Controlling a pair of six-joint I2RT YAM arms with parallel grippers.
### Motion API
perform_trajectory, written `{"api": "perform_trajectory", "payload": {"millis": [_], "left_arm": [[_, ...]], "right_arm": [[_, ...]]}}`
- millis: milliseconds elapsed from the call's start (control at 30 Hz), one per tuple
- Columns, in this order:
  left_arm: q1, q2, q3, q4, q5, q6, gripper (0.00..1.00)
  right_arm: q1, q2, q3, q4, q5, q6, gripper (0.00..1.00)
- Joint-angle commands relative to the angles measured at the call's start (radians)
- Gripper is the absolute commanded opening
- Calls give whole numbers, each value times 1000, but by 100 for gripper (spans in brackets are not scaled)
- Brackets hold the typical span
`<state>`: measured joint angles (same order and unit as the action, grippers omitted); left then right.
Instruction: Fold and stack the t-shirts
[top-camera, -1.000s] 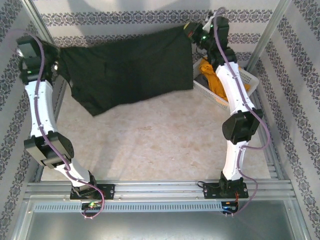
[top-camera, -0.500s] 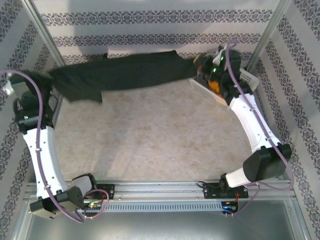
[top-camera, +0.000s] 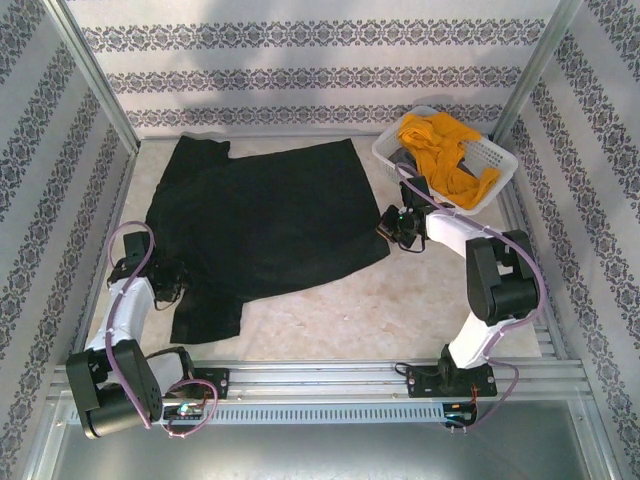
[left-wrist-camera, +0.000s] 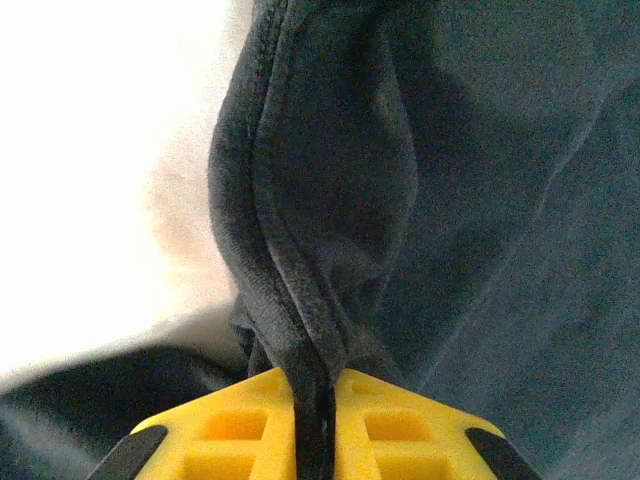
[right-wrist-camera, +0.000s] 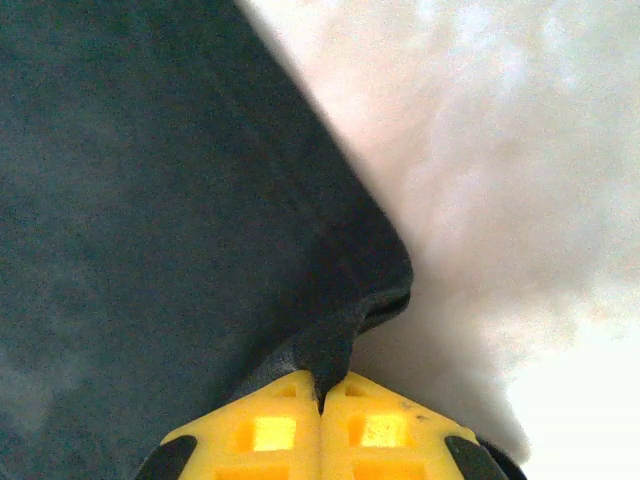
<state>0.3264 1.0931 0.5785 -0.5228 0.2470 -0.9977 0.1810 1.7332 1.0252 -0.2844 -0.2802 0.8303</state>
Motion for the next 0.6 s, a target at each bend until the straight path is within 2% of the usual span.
{"api": "perform_trajectory", "payload": {"millis": [0, 33, 67, 100, 133, 167, 233, 333, 433, 567], "left_arm": [[-10, -23, 1, 14, -22, 40, 15], [-11, -25, 4, 5, -27, 46, 16], [-10, -27, 6, -3, -29, 50, 16], [-10, -28, 9, -10, -31, 51, 18], [-12, -29, 10, -10, -25, 51, 23], [-13, -30, 12, -8, -18, 46, 31], [-17, -31, 19, -3, -6, 38, 45], [-24, -40, 58, -39, -20, 40, 58], [-25, -64, 137, -166, -101, 72, 68], [-24, -101, 232, -337, -230, 101, 70]], "right_arm": [[-29, 2, 24, -57, 47, -60, 0], [-34, 2, 21, -66, 46, -66, 0], [-39, 2, 20, -73, 36, -78, 5], [-44, -1, 26, -85, 33, -93, 19], [-43, -5, 36, -98, 34, -109, 30], [-39, -13, 53, -118, 45, -132, 40], [-23, -25, 102, -153, 96, -180, 49], [4, -11, 179, -178, 180, -228, 50], [26, 21, 231, -190, 228, -228, 48], [64, -18, 213, -225, 294, -188, 47]]}}
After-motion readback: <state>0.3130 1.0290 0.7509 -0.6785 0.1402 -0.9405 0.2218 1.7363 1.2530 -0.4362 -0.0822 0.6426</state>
